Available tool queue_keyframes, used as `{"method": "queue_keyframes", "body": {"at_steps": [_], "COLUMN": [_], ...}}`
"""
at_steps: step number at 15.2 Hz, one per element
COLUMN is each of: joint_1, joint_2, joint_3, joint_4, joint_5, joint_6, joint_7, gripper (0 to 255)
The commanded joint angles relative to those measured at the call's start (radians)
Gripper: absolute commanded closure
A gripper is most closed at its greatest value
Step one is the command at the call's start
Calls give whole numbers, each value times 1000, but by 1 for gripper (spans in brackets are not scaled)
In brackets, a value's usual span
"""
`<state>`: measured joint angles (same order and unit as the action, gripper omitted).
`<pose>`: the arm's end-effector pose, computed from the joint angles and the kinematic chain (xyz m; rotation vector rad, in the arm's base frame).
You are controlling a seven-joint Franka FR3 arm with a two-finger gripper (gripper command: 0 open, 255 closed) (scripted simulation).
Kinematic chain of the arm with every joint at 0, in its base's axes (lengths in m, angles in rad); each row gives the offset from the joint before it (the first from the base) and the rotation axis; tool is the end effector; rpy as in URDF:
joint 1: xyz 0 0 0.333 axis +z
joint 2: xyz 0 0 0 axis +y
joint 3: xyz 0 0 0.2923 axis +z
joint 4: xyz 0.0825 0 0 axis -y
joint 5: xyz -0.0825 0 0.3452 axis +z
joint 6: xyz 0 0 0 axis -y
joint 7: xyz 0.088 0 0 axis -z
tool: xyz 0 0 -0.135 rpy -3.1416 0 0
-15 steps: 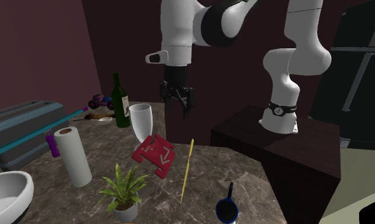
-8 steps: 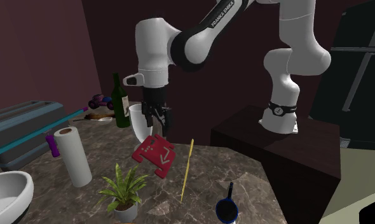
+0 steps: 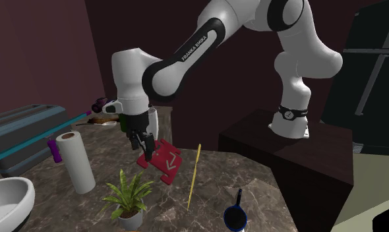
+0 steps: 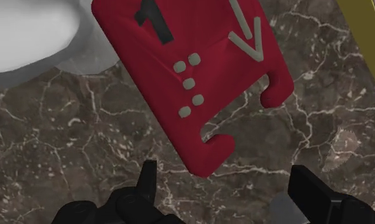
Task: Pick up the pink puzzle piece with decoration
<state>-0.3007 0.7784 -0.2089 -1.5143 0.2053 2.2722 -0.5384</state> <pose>0.5936 -0.3002 0.1884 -3.1319 0.0713 -0.0080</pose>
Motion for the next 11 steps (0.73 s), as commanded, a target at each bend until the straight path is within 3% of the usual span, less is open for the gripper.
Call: {"method": "queue_keyframes", "body": {"at_steps": [1, 10, 11], "joint_1": [-13, -21, -21], "joint_2": [46, 118, 117], "joint_3": [6, 18, 18], "joint_4": [56, 74, 73], "joint_5": [5, 16, 16], "joint_6": [-12, 42, 43], "joint_7": [-5, -11, -12], "gripper": [0, 0, 255]}}
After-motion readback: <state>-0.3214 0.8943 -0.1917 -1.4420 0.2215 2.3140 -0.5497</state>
